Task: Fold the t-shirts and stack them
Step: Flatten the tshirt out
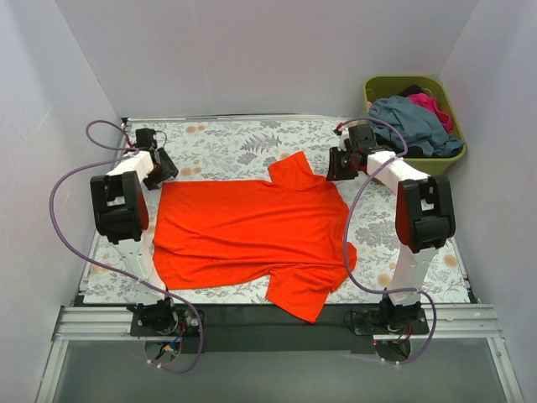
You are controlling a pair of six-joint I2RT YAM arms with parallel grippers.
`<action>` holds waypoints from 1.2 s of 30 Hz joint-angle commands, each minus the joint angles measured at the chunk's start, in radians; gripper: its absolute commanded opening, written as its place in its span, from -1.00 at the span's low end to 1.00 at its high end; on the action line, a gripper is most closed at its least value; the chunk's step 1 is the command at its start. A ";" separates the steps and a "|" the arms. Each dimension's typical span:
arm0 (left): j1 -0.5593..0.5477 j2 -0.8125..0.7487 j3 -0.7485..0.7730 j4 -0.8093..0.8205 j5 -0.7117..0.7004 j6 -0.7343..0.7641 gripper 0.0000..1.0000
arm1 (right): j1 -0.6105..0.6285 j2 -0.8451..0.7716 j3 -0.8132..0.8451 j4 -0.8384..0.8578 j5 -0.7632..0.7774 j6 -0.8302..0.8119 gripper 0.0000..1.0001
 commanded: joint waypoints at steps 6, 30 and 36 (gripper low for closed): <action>0.001 0.048 -0.046 -0.010 0.063 0.022 -0.14 | 0.019 0.077 0.089 0.019 0.016 -0.056 -0.30; 0.002 0.143 0.060 -0.004 0.069 -0.010 -1.00 | -0.003 0.212 0.219 0.017 0.120 -0.073 -0.97; 0.002 0.282 0.256 -0.036 0.097 -0.041 -1.00 | -0.043 0.279 0.366 0.019 0.178 -0.061 -0.97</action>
